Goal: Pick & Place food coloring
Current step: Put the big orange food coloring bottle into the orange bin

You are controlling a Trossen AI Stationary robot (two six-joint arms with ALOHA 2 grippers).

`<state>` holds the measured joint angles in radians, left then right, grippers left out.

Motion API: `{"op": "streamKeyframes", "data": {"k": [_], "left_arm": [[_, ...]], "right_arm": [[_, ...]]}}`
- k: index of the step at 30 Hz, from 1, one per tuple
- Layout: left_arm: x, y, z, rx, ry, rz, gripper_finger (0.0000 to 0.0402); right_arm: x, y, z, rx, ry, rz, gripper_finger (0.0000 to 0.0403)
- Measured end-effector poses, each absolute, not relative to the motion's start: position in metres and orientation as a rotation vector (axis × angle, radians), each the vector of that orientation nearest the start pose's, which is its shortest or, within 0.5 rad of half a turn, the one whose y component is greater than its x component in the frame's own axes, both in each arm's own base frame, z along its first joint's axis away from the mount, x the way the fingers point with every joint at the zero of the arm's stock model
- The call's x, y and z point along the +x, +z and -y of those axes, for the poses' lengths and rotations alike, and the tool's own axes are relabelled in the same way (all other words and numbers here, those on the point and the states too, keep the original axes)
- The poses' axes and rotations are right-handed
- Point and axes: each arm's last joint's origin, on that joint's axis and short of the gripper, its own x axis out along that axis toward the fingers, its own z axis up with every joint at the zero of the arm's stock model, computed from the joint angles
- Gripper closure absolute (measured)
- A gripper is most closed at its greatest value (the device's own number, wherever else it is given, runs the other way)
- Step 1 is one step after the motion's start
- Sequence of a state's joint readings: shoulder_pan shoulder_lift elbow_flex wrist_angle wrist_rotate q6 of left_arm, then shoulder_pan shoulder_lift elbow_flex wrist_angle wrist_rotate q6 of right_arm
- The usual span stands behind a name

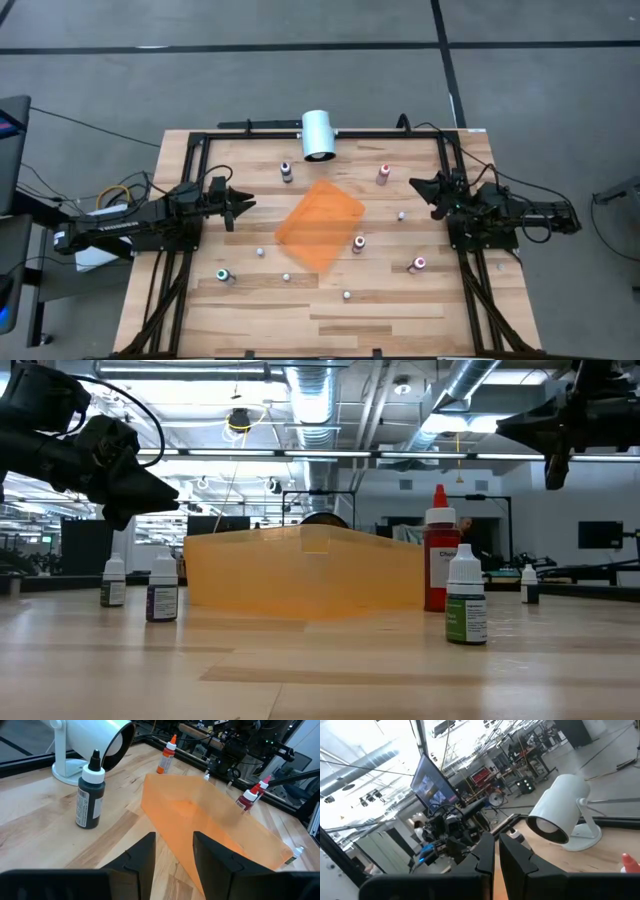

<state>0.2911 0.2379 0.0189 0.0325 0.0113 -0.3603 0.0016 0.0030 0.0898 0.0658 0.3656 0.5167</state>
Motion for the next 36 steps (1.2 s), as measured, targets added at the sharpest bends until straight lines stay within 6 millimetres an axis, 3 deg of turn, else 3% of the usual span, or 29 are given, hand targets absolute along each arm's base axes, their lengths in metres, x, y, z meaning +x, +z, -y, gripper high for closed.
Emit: {"op": "streamKeyframes", "data": {"k": [4, 9, 17, 22, 27, 36], "left_arm": [[0.106, 0.153, -0.031, -0.385, 0.309, -0.133, 0.0280], [0.106, 0.153, -0.031, -0.385, 0.309, -0.133, 0.0280], [0.106, 0.153, -0.031, -0.385, 0.310, -0.132, 0.0280], [0.106, 0.153, -0.031, -0.386, 0.310, -0.131, 0.0280], [0.106, 0.153, -0.031, -0.385, 0.309, -0.131, 0.0280], [0.106, 0.153, -0.031, -0.385, 0.309, -0.131, 0.0280]], "right_arm": [[0.090, 0.203, 0.010, 0.492, -0.327, 0.220, 0.0382], [0.091, 0.231, 0.011, 0.303, -0.350, 0.170, 0.0357], [0.109, 0.273, 0.013, 0.022, -0.467, -0.212, 0.0323], [0.123, 0.289, 0.020, -0.033, -0.529, -0.440, 0.0301], [0.136, 0.295, 0.032, -0.077, -0.570, -0.631, 0.0257], [0.158, 0.272, 0.073, -0.100, -0.536, -0.891, 0.0178]]}}
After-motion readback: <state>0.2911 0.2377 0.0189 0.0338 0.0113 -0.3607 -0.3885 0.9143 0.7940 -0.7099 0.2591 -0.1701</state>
